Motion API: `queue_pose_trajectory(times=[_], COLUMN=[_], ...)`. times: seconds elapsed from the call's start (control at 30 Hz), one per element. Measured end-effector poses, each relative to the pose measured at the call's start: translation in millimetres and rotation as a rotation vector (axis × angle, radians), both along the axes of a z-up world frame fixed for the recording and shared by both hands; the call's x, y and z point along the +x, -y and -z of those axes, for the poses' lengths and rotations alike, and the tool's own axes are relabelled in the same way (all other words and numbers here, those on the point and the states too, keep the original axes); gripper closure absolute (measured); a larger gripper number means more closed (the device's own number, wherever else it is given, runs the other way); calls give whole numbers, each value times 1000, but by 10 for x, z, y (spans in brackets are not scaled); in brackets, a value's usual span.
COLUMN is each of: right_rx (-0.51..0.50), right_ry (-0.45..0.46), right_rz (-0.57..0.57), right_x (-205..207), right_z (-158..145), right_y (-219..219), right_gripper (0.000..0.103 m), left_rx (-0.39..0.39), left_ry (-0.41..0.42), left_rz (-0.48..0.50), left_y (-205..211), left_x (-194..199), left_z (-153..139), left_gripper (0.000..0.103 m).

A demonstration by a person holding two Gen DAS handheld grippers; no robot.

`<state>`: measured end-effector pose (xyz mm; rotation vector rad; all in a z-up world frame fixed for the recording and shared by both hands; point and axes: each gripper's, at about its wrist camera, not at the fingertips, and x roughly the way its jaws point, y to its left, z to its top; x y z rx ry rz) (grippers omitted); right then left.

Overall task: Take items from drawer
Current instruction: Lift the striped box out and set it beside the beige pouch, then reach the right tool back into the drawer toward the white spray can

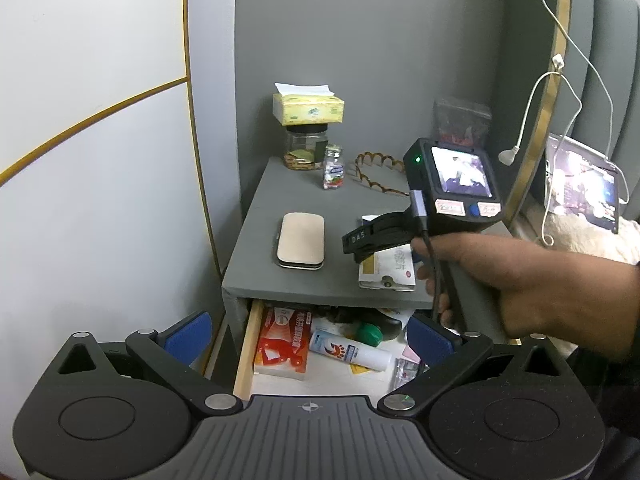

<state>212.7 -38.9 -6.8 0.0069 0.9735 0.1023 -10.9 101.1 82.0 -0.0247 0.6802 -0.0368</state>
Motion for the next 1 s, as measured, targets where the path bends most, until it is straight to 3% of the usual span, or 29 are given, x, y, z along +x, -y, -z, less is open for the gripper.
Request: queue_pose_trajectory(times=[0.23, 0.47, 0.7, 0.73, 0.83, 0.9, 0.97, 1.0], right_rx=[-22, 6, 346, 350, 298, 187, 103, 69], right_ry=[3, 52, -45, -64, -115, -158, -236, -256], right_rz=[-72, -110, -368, -398, -470, -492, -470, -473], right_x=[114, -138, -767, -822, -988, -1051, -1009, -989], right_z=[-36, -256, -473, -480, -488, -416, -251, -180], right_y=[-42, 122, 637, 690, 848, 980, 1094, 1102], right_gripper=[28, 28, 27, 28, 30, 38, 60, 62], left_rx=[-1, 0, 5, 8, 11, 21, 28, 30], left_ry=[-2, -4, 3, 3, -2, -3, -6, -8], left_rz=[4, 9, 10, 7, 0, -4, -8, -9], left_y=[2, 11, 26, 26, 16, 16, 16, 17], left_x=[4, 12, 8, 5, -5, -1, 10, 13], left_z=[0, 5, -4, -1, 15, 27, 42, 50], left_gripper=[0, 0, 0, 0, 0, 0, 0, 0])
